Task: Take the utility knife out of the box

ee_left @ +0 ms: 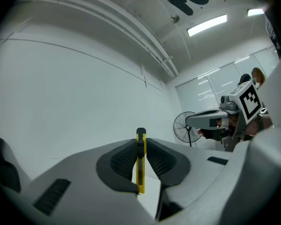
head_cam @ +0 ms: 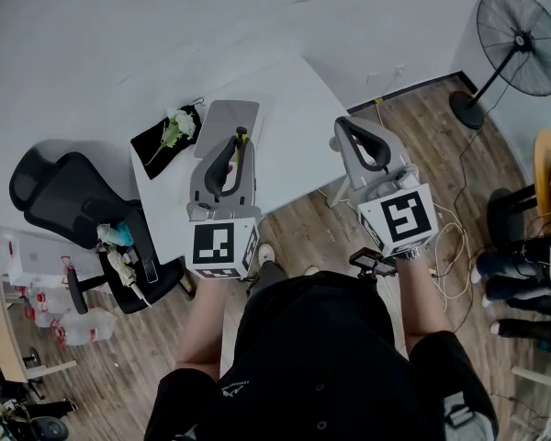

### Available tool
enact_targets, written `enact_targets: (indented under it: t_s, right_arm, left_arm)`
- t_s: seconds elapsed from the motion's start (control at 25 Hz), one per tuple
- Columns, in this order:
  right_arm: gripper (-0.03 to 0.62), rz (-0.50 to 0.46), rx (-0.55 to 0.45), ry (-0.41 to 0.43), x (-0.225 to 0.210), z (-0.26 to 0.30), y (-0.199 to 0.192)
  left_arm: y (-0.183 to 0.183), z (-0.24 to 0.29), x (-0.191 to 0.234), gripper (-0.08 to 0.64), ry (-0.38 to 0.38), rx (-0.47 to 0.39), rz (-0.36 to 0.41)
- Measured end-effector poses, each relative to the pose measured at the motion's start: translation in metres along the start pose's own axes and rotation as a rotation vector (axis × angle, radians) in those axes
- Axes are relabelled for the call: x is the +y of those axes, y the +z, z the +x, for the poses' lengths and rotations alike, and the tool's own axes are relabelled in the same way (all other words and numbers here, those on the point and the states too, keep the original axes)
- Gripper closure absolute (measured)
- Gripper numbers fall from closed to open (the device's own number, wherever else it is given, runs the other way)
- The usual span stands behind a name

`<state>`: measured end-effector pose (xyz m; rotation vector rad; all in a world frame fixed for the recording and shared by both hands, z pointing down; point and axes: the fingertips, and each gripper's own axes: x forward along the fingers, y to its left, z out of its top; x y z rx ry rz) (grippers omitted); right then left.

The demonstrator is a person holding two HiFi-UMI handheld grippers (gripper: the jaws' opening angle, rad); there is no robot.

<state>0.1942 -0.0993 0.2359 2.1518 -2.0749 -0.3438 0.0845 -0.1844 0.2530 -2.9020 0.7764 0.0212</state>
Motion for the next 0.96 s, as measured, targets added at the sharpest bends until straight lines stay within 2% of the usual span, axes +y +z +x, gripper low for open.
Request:
enact_targets:
  t_s: [0.48,0.84,0.96]
  right_arm:
    - [0.588,-0.002,0.015,0.003,0.001,0.004,-0.003]
    - [0.588,0.006,-0.03,0.002,0.004,0.005,0.003]
    - [0.588,-0.001,-0.001,0.003,0.005,0.004,-0.002]
  left_arm:
    - [-0.005,0.002,0.0,0.497,-0.011,0.011,-0.003]
    - [-0.01,-0.003,0.003,0.497,-0.002,0.014,-0.004]
    - [-0.01,-0.005,0.003,0.497,-0.002,0.013,-0.004]
